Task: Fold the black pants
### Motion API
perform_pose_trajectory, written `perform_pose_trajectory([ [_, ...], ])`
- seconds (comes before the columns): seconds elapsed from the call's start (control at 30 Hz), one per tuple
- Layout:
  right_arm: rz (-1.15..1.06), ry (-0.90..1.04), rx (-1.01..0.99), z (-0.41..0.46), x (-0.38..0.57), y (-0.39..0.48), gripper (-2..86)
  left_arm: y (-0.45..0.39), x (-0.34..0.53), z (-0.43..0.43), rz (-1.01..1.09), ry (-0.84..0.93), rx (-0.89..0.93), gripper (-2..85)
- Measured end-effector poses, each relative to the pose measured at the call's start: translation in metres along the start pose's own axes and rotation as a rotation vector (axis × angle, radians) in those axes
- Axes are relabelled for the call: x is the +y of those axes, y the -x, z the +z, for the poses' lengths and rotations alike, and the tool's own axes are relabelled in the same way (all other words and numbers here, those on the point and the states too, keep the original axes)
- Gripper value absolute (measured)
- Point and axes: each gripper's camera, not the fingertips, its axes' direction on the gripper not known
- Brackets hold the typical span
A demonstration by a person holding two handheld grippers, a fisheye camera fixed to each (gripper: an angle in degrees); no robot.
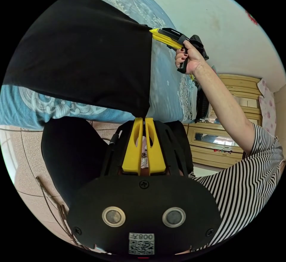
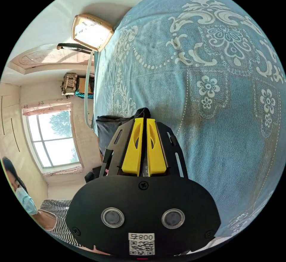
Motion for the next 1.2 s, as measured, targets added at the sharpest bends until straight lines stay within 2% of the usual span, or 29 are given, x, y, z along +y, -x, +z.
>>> perform_pose_trajectory([
  [0.1, 0.035, -0.025, -0.089, -0.004, 0.013, -0.007, 1.6, -0.004, 0.004, 0.001, -0.012, 0.0, 0.014, 1.0],
  [0.3, 0.023, -0.065, -0.065, -0.024, 0.054, -0.008, 0.5, -0.014, 0.019, -0.004, -0.017, 0.002, 0.037, 0.4],
  [0.37, -0.011, -0.063, -0.09, -0.025, 0.075, -0.003, 0.3, -0.018, 0.024, -0.009, -0.004, -0.024, 0.053, 0.3],
  [0.5, -0.204, 0.033, -0.123, -0.005, 0.137, 0.04, 0.1, -0.026, 0.026, -0.041, 0.03, -0.179, -0.071, 0.2],
  [0.57, -0.291, 0.12, -0.067, 0.015, 0.165, 0.06, 0.1, -0.027, 0.024, -0.057, 0.038, -0.246, -0.156, 0.2],
  [0.63, -0.379, 0.209, 0.072, 0.045, 0.196, 0.075, 0.1, -0.026, 0.018, -0.068, 0.044, -0.291, -0.275, 0.2],
  [0.7, -0.424, 0.259, 0.183, 0.067, 0.214, 0.08, 0.1, -0.025, 0.013, -0.067, 0.053, -0.301, -0.397, 0.2],
  [0.73, -0.472, 0.224, 0.216, 0.071, 0.224, 0.084, 0.2, -0.023, 0.009, -0.061, 0.054, -0.272, -0.466, 0.1],
  [0.97, -0.569, 0.217, 0.32, 0.08, 0.247, 0.094, 0.1, -0.029, 0.007, -0.044, 0.103, -0.257, -0.514, 0.1],
  [1.2, -0.478, 0.194, 0.269, 0.069, 0.257, 0.078, 0.2, -0.034, 0.011, -0.05, 0.086, -0.27, -0.464, 0.3],
])
